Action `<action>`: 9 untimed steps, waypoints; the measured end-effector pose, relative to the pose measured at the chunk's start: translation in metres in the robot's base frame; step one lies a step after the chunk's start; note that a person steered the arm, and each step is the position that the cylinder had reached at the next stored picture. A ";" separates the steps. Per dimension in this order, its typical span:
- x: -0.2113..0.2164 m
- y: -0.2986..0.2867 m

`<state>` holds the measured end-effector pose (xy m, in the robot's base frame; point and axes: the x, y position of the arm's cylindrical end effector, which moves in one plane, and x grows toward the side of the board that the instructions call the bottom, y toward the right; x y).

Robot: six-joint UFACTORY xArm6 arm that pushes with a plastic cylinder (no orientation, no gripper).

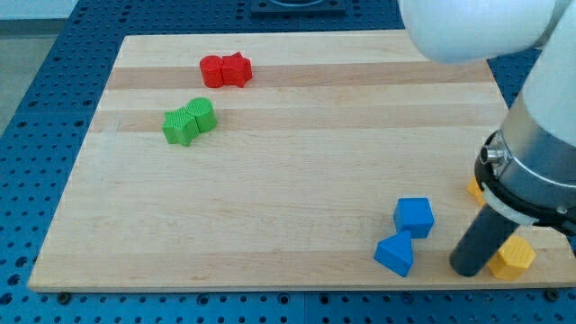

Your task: Push yellow hexagon close to the yellow heart

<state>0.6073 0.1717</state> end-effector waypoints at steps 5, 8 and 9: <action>0.011 -0.007; 0.011 0.033; 0.011 0.049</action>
<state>0.6183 0.2208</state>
